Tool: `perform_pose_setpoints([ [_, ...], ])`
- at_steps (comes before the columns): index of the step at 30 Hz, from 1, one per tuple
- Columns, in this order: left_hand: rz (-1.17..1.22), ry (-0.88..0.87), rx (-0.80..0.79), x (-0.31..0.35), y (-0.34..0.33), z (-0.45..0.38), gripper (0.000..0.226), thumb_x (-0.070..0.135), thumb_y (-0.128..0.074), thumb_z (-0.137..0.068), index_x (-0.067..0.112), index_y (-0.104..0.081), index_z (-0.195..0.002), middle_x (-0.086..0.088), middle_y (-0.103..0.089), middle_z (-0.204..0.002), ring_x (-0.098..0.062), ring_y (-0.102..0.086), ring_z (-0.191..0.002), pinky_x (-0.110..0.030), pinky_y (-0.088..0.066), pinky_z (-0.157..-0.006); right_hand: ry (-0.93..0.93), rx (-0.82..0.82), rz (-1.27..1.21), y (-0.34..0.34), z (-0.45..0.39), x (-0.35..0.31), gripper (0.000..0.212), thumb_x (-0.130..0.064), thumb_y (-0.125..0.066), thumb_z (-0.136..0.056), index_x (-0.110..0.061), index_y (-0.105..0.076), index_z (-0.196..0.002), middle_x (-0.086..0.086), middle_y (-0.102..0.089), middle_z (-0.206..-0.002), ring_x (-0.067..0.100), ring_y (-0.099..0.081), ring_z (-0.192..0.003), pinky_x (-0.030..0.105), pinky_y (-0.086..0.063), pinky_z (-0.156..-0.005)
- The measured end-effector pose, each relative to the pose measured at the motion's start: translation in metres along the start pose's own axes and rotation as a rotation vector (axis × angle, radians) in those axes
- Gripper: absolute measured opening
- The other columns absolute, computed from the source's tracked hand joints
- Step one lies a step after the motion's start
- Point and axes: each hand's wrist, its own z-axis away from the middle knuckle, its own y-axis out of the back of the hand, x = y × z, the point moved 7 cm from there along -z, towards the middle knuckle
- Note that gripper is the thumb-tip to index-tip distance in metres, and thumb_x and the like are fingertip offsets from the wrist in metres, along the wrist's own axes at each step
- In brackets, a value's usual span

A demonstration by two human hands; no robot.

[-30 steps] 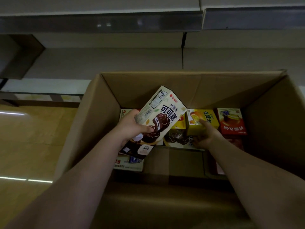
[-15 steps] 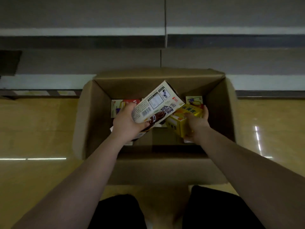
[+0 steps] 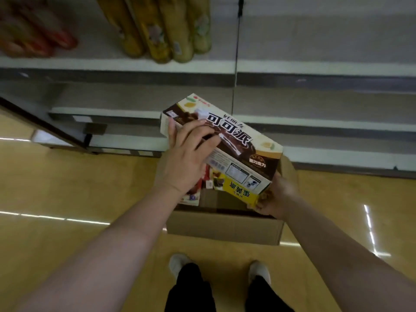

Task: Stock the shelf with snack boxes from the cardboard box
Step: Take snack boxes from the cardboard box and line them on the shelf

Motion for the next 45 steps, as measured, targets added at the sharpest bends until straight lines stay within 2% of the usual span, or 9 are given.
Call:
perform_pose_setpoints([
  [7, -0.191, -0.032, 0.291, 0.014, 0.118, -0.065, 0.033, 0.011, -0.067, -0.08, 0.021, -0.05, -0.108, 0.001, -0.05, -0.114, -0.027, -0.046, -0.116, -0.055, -0.006, -0.115, 0.228, -0.191, 0.037, -0.031, 0.129, -0.088, 0.069, -0.082, -0.034, -0.08, -0.032, -0.06, -0.12, 0.015, -0.063, -0.116, 0.037, -0.059, -0.098, 0.046, -0.049, -0.073],
  [17, -0.475, -0.213, 0.306, -0.018, 0.266, -0.141, 0.048, 0.013, -0.073, -0.073, 0.024, -0.047, -0.112, 0.001, -0.046, -0.116, -0.027, -0.046, -0.111, -0.066, -0.015, -0.108, 0.445, -0.388, 0.197, -0.108, 0.281, -0.15, 0.073, -0.079, -0.056, -0.061, -0.03, -0.064, -0.115, 0.017, -0.063, -0.114, 0.041, -0.055, -0.107, 0.048, -0.045, -0.085],
  [23, -0.48, -0.035, 0.357, -0.031, 0.338, -0.179, 0.066, 0.033, -0.07, -0.076, 0.036, -0.038, -0.133, -0.006, -0.029, -0.145, -0.029, -0.024, -0.136, -0.074, -0.006, -0.104, 0.616, -0.434, 0.101, -0.137, 0.348, -0.186, 0.054, -0.07, -0.047, -0.081, -0.021, -0.066, -0.093, 0.012, -0.073, -0.071, 0.035, -0.058, -0.089, 0.044, -0.042, -0.084],
  [25, -0.325, 0.207, 0.448, -0.047, 0.362, -0.184, 0.082, 0.028, -0.067, -0.079, 0.041, -0.022, -0.146, -0.009, -0.01, -0.157, -0.032, -0.011, -0.144, -0.068, -0.011, -0.109, 0.675, -0.433, 0.098, -0.138, 0.364, -0.198, 0.054, -0.069, -0.045, -0.082, -0.019, -0.065, -0.084, 0.009, -0.069, -0.057, 0.031, -0.056, -0.084, 0.04, -0.04, -0.079],
  [27, 0.243, 0.61, 0.586, -0.08, 0.383, -0.177, 0.09, 0.013, -0.063, -0.087, 0.045, -0.008, -0.15, -0.011, -0.004, -0.16, -0.034, -0.016, -0.145, -0.058, -0.029, -0.11, 0.734, -0.414, 0.112, -0.139, 0.374, -0.211, 0.052, -0.071, -0.044, -0.081, -0.022, -0.063, -0.083, 0.005, -0.068, -0.055, 0.028, -0.056, -0.081, 0.039, -0.037, -0.082],
  [29, 1.137, 0.921, 0.627, -0.099, 0.37, -0.172, 0.067, 0.014, -0.048, -0.098, 0.036, -0.014, -0.151, -0.014, -0.032, -0.152, -0.033, -0.047, -0.128, -0.055, -0.049, -0.093, 0.78, -0.397, 0.137, -0.136, 0.38, -0.221, 0.053, -0.07, -0.042, -0.083, -0.022, -0.065, -0.085, 0.008, -0.071, -0.062, 0.028, -0.057, -0.082, 0.039, -0.039, -0.082],
  [31, 1.625, 1.004, 0.489, -0.096, 0.359, -0.174, 0.039, 0.03, -0.04, -0.102, 0.019, -0.038, -0.139, -0.016, -0.06, -0.126, -0.031, -0.063, -0.106, -0.051, -0.056, -0.075, 0.814, -0.379, 0.215, -0.137, 0.386, -0.226, 0.053, -0.07, -0.043, -0.083, -0.021, -0.064, -0.092, 0.012, -0.071, -0.07, 0.029, -0.058, -0.081, 0.037, -0.042, -0.076],
  [38, 1.576, 1.121, 0.231, -0.098, 0.356, -0.165, 0.051, 0.028, -0.072, -0.084, 0.012, -0.048, -0.126, -0.019, -0.064, -0.115, -0.037, -0.063, -0.105, -0.057, -0.053, -0.087, 0.864, -0.307, 0.342, -0.154, 0.393, -0.233, 0.064, -0.071, -0.051, -0.078, -0.017, -0.057, -0.112, -0.002, -0.053, -0.038, 0.025, -0.054, -0.068, 0.035, -0.042, -0.069],
  [45, 1.617, 1.209, 0.3, -0.101, 0.341, -0.166, 0.05, 0.021, -0.073, -0.084, 0.013, -0.048, -0.126, -0.02, -0.062, -0.116, -0.04, -0.063, -0.102, -0.057, -0.057, -0.078, 0.831, -0.329, 0.242, -0.144, 0.396, -0.233, 0.068, -0.081, -0.042, -0.076, -0.027, -0.064, -0.11, 0.007, -0.066, -0.069, 0.024, -0.058, -0.069, 0.04, -0.043, -0.077],
])
